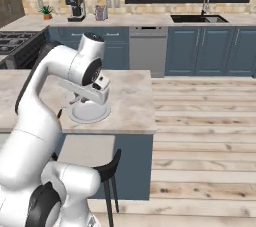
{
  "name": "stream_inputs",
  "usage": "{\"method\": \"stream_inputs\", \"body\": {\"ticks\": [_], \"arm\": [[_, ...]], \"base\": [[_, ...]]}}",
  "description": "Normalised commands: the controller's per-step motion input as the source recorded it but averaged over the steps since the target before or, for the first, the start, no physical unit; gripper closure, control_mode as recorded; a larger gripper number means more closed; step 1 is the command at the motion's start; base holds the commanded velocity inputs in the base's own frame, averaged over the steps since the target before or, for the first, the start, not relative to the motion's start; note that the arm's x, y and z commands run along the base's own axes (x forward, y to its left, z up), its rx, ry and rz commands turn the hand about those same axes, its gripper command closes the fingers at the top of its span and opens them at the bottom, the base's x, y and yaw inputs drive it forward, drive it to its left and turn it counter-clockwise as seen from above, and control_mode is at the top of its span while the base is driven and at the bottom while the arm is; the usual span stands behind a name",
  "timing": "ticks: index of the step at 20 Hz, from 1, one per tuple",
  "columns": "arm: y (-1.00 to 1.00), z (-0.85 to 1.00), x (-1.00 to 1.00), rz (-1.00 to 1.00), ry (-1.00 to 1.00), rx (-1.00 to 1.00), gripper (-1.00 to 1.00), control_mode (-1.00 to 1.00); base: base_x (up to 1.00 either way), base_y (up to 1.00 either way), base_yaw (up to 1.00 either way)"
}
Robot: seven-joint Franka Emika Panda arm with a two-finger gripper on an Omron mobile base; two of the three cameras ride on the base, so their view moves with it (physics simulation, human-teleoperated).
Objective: Take the fork and place it on the left side of the plate. Then take the spoon and place it on the right side of the plate. Make sure they're directly next to the plate.
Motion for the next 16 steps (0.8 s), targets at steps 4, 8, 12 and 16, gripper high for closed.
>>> {"method": "stream_inputs", "body": {"ticks": [4,8,12,16], "arm": [[-0.06,-0.73,0.56,0.12,0.18,-0.12,1.0,-1.0],[0.0,-0.67,0.56,0.2,0.02,-0.14,1.0,-1.0],[-0.07,-0.47,0.46,0.24,-0.1,-0.08,1.0,-1.0],[-0.2,-0.3,0.46,0.19,-0.16,0.0,1.0,-1.0]], "base": [[0.0,0.0,0.0],[0.0,0.0,0.0],[0.0,0.0,0.0],[0.0,0.0,0.0]]}}
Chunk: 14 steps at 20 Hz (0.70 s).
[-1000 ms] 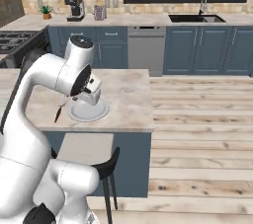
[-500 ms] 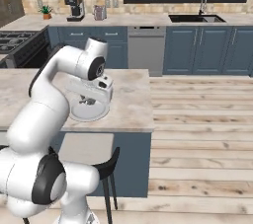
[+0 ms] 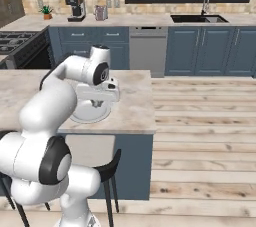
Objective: Take the fork and place it on the left side of the plate. Then take the spoon and place it on the right side of the plate. Make sure they're directly next to the plate.
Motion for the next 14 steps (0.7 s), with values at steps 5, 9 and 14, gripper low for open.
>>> {"method": "stream_inputs", "body": {"ticks": [5,9,14], "arm": [[-0.28,-0.23,0.39,0.13,-0.21,0.0,1.0,-1.0],[-0.18,-0.36,0.43,0.04,-0.08,0.0,1.0,-1.0],[-0.01,-0.43,0.57,0.0,0.0,0.0,1.0,-1.0]], "base": [[0.0,0.0,0.0],[0.0,0.0,0.0],[0.0,0.0,0.0]]}}
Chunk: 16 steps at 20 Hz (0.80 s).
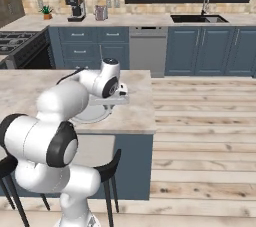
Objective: Take the fork and place it on the left side of the plate. Then take the spoon and place it on the right side of the plate. Make sure they're directly next to the plate.
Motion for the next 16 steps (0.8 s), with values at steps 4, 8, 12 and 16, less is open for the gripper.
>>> {"method": "stream_inputs", "body": {"ticks": [4,8,12,16], "arm": [[0.0,-0.39,0.63,-0.01,0.0,0.0,1.0,-1.0],[0.0,-0.33,0.64,0.0,0.0,0.0,1.0,-1.0],[0.0,-0.37,0.62,0.0,0.0,0.0,1.0,-1.0],[0.0,-0.45,0.59,0.0,0.0,-0.02,1.0,-1.0]], "base": [[0.0,0.0,0.0],[0.0,0.0,0.0],[0.0,0.0,0.0],[0.0,0.0,0.0]]}}
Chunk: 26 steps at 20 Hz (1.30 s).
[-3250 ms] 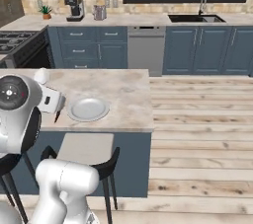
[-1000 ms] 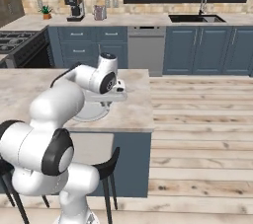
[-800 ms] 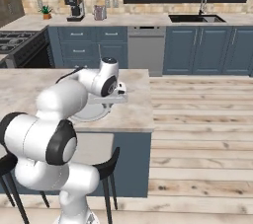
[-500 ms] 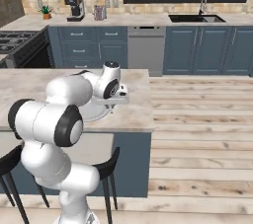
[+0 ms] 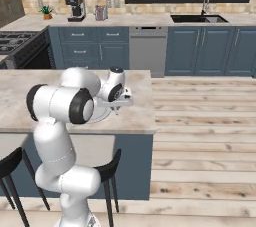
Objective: Take the fork and place it on the left side of the plate. Then take the spoon and place it on the right side of the plate. Make sure they're directly next to the plate.
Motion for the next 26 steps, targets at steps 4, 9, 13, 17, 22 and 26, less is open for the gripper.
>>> {"method": "stream_inputs", "body": {"ticks": [4,9,13,17,22,26], "arm": [[0.0,-0.4,0.52,0.0,0.0,-0.02,1.0,-1.0],[0.0,-0.38,0.43,0.0,0.0,-0.03,1.0,-1.0],[0.0,-0.32,0.23,0.0,0.0,-0.01,1.0,-1.0],[0.0,-0.33,0.1,0.0,0.0,-0.02,1.0,-1.0],[0.0,-0.34,0.04,-0.02,0.0,-0.03,1.0,-1.0],[0.05,-0.37,0.02,-0.05,0.0,-0.04,1.0,-1.0]], "base": [[0.0,0.0,0.0],[0.0,0.0,0.0],[0.0,0.0,0.0],[0.0,0.0,0.0],[0.0,0.0,0.0],[0.0,0.0,0.0]]}}
